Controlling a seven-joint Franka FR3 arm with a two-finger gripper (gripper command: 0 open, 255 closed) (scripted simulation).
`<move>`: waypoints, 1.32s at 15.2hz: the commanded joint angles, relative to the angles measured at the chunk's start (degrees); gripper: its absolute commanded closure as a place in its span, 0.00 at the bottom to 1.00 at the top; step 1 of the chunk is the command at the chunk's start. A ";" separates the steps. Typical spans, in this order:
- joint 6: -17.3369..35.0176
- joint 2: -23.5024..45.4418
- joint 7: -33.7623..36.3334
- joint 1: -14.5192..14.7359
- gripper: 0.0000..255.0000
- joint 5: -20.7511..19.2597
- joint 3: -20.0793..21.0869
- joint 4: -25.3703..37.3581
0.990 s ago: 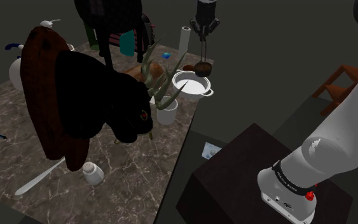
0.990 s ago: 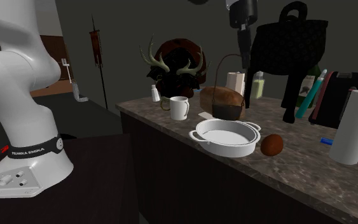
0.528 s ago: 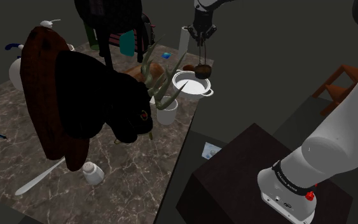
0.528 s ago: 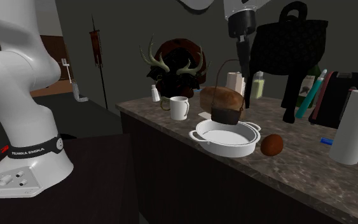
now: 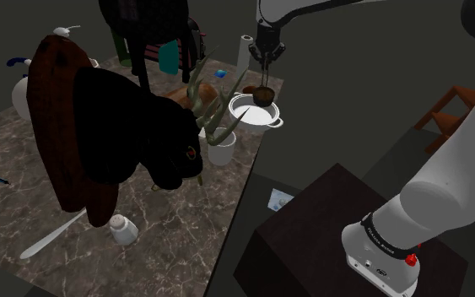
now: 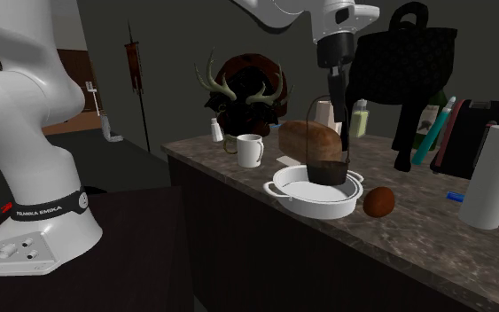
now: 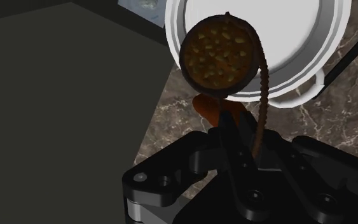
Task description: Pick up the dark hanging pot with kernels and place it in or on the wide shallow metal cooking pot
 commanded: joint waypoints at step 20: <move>-6.40 -1.87 -0.74 0.76 0.00 1.09 0.73 4.51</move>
